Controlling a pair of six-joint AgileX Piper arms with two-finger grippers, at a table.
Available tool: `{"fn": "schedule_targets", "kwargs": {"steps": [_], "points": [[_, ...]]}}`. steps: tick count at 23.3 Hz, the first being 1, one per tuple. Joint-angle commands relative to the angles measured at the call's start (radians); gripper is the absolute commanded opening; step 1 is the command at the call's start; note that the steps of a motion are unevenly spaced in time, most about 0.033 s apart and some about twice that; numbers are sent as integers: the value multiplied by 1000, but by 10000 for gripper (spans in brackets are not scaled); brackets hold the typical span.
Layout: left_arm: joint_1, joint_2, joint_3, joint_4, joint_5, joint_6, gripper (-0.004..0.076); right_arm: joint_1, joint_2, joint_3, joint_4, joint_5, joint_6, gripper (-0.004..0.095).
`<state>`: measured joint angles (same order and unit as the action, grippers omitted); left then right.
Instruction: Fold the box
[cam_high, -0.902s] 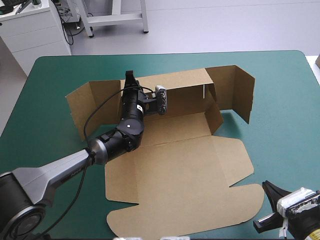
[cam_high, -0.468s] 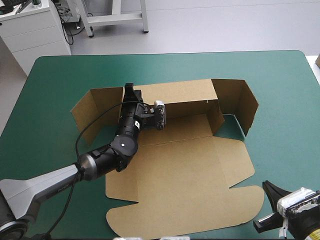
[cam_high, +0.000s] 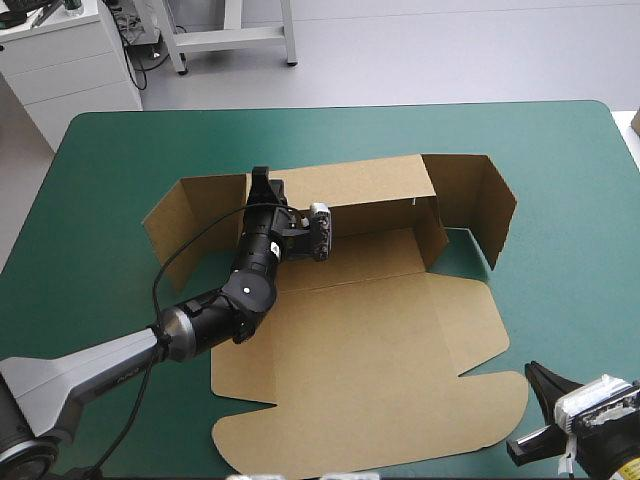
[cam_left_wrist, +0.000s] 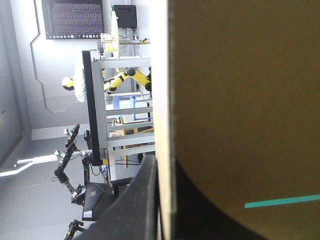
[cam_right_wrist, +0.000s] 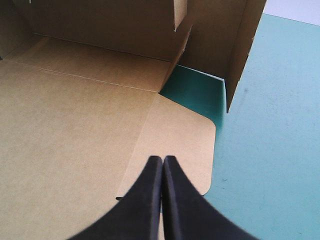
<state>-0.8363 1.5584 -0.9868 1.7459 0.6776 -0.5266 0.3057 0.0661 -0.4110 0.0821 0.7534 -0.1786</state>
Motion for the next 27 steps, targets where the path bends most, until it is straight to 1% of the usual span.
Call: {"fn": "schedule_targets", "kwargs": {"steps": [1,10,12,14,15,16,17,19,20,21,22,23,24,25,26,27], "points": [[-7,-23,-14,46,-11,5,-32,-2,15,-23,6,-75,12,-21],[-14,-23,-14,46,-22,3,-32,-2,15,-23,2,-75,15,-11],[-14,-23,-14,46,-22,3,-32,-2,15,-23,2,-75,22,15],[-14,-23,-14,46,-22,3,-32,-2,25,-25,1,-62,92,114],[-14,-23,-14,46,-22,3,-32,-2,46,-36,1,-54,156,262],[-14,-23,-14,46,-22,3,-32,-2,58,-42,0,-55,179,336],[-14,-23,-14,46,-20,3,-32,-2,92,-68,-18,-53,262,531],[-14,-23,-14,46,-20,3,-32,-2,134,-104,-60,-53,344,687],[-14,-23,-14,46,-20,3,-32,-2,159,-121,-82,-50,380,727],[-14,-23,-14,46,-20,3,-32,-2,217,-167,-144,-39,449,756],[-14,-23,-14,46,-20,3,-32,-2,245,-188,-174,-20,482,753],[-14,-23,-14,46,-19,3,-32,-2,328,-260,-193,62,528,730],[-14,-23,-14,46,-19,3,-32,-2,365,-302,-197,98,523,717],[-14,-23,-14,46,-23,3,-32,-2,466,-381,-236,156,497,695],[-14,-23,-14,46,-25,3,-32,-2,516,-412,-261,163,497,693],[-14,-23,-14,46,-26,3,-32,-2,592,-473,-310,163,497,693]]}}
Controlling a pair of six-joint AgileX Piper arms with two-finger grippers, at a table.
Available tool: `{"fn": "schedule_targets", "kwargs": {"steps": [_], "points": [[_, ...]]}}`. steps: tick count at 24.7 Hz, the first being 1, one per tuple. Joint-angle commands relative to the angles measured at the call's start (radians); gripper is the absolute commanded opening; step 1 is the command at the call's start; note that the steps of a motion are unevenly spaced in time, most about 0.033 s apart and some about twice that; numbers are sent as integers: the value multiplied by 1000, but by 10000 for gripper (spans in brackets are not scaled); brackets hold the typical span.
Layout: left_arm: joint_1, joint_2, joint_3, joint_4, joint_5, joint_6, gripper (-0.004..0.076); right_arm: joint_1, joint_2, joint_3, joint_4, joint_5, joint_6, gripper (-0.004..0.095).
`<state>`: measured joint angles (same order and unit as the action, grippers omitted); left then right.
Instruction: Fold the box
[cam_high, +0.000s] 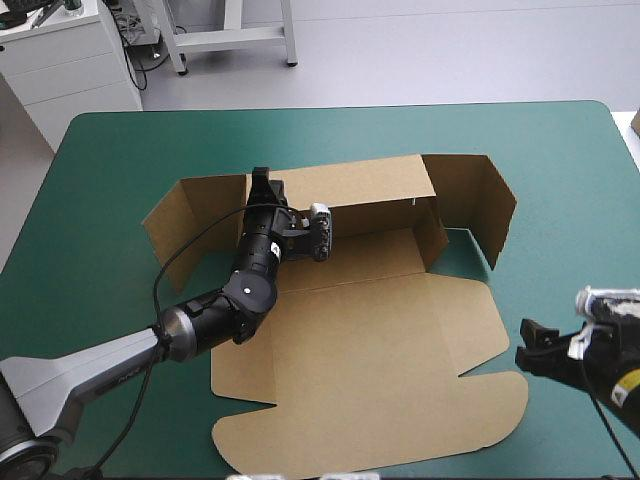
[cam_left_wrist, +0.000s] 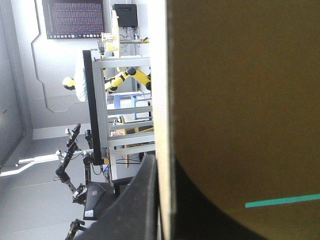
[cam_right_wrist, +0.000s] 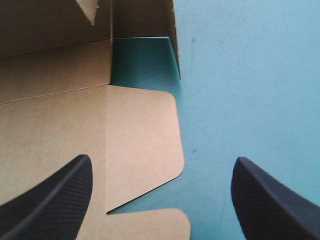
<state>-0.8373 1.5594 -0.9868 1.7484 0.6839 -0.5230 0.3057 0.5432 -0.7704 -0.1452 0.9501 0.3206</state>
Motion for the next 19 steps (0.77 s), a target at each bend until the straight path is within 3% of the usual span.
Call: {"fn": "schedule_targets", "kwargs": {"steps": [1,9,13,17,19], "points": [[-13,-24,-14,43,-32,-1,-32,-2,150,-146,-99,-36,-2,692],[-13,-24,-14,43,-28,-1,-32,-2,489,-487,-121,-23,-124,694],[-13,-24,-14,43,-28,-1,-32,-42,713,-732,-106,39,-257,694],[-13,-24,-14,43,-28,-1,-32,-164,892,-945,28,80,-379,699],[-13,-24,-14,43,-30,-1,-32,-235,968,-1037,168,107,-450,699]]}}
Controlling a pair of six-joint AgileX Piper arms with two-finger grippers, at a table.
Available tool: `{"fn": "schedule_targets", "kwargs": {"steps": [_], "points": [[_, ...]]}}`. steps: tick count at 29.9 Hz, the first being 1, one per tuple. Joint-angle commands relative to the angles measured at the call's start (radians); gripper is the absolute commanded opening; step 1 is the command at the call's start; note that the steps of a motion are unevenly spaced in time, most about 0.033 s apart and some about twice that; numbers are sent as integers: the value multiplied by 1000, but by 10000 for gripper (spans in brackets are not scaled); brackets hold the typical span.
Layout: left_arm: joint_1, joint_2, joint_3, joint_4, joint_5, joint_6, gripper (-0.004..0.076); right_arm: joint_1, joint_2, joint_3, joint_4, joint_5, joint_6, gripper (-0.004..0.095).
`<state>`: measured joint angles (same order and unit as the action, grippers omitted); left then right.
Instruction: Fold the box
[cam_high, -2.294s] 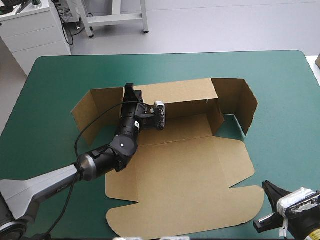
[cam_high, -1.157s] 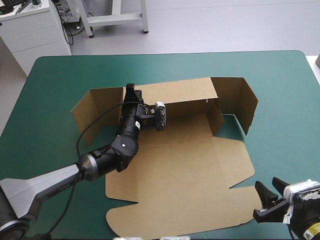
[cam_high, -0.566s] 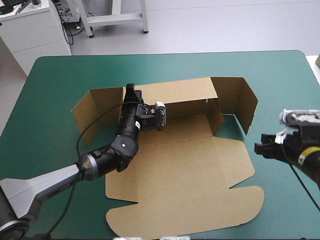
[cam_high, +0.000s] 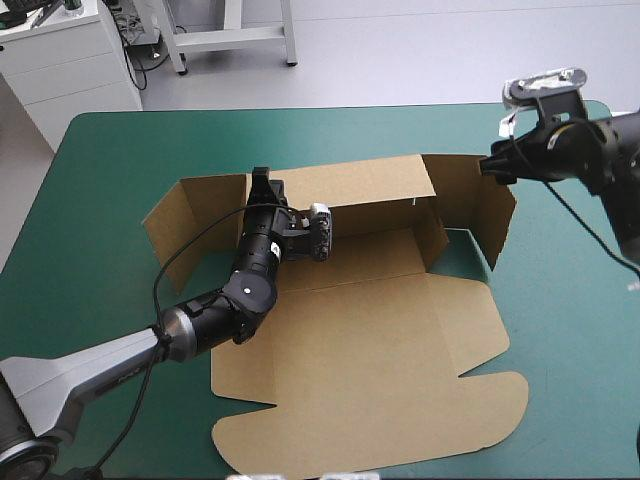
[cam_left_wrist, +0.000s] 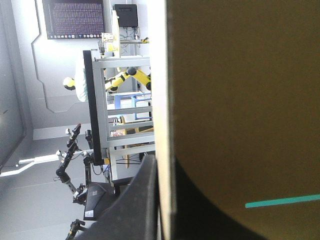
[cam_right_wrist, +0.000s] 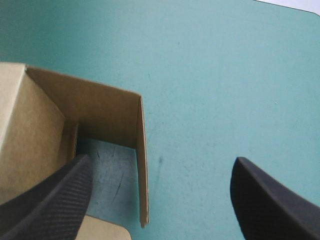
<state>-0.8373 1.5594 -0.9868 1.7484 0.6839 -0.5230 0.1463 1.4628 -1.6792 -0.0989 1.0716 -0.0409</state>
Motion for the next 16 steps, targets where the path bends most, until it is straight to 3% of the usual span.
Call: {"fn": "schedule_targets", "kwargs": {"steps": [1,3,5,16], "points": [[-13,-24,-14,43,-30,-1,-32,-102,80,-164,201,3,-125,699],[-13,-24,-14,43,-30,-1,-32,-158,158,-248,337,56,-178,699],[-13,-24,-14,43,-32,-1,-32,-189,227,-325,400,101,-190,699],[-13,-24,-14,43,-34,-1,-32,-202,501,-575,425,145,-169,699]]}}
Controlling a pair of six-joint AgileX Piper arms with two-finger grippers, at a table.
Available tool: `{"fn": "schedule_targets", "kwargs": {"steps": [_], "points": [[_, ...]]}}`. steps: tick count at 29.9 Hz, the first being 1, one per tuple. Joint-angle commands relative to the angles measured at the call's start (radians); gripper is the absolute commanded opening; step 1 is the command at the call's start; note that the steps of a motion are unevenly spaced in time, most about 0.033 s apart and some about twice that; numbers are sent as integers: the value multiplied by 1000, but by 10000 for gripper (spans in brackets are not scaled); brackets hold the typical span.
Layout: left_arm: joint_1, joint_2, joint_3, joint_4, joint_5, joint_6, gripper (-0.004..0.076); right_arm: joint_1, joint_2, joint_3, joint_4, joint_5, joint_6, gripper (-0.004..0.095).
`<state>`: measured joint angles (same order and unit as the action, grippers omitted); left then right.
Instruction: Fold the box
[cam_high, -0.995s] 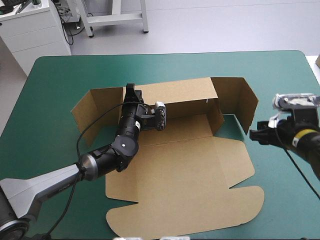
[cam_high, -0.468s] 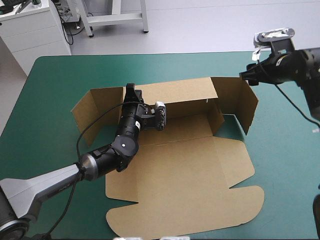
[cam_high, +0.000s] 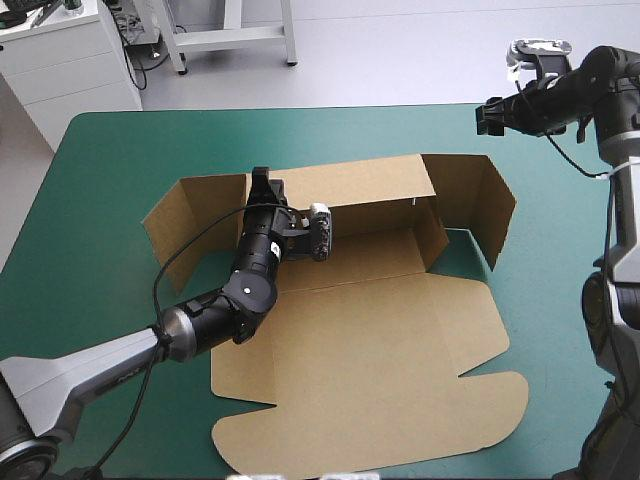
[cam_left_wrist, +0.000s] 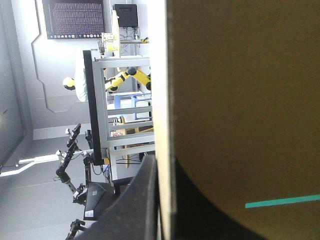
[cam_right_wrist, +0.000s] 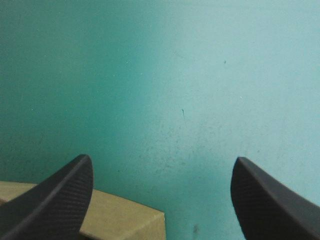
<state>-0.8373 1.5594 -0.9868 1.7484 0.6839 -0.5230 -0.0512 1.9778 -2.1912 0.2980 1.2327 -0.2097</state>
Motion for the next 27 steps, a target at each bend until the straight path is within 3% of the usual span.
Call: {"fn": "schedule_targets", "kwargs": {"steps": [1,19,27], "points": [[-13,-24,-14,43,-34,-1,-32,-4,0,-69,33,-8,0,699],[-13,-24,-14,43,-34,3,-32,-4,33,-61,82,16,-33,699],[-13,-24,-14,43,-34,3,-32,-4,-10,95,115,16,-93,699]]}}
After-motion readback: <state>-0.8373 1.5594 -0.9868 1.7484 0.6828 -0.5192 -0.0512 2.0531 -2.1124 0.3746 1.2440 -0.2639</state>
